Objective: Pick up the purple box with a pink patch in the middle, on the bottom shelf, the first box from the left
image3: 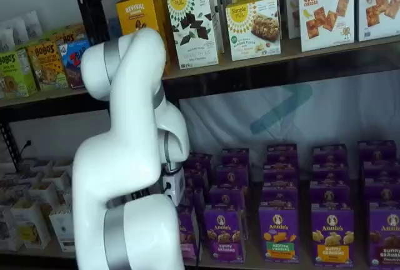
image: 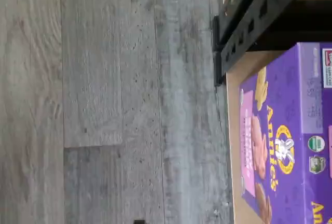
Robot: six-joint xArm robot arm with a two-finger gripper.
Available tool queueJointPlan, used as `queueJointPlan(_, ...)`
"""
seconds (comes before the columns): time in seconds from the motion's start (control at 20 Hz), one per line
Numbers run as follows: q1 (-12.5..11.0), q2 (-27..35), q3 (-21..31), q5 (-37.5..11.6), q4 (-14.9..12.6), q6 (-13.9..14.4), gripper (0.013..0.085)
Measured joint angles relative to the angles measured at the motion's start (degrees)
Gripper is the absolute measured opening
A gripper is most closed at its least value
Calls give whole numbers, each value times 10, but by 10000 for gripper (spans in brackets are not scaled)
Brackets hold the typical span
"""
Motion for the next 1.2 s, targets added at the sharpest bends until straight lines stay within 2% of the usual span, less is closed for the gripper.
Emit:
queueJointPlan(0.05, -1, 0, -1, 2, -12, 11, 850)
queueJointPlan(0.1, -3, -2, -1, 6, -36, 30, 850)
queueJointPlan(0.2, -6, -3, -2, 9, -46, 36, 850)
queueJointPlan(0.4, -8, -1, -3, -2, -33, 22, 850)
queueJointPlan(0.7, -5, 15, -9, -45, 18, -23, 850)
queueJointPlan(1.2, -7, 67, -68, -38, 3, -10, 850)
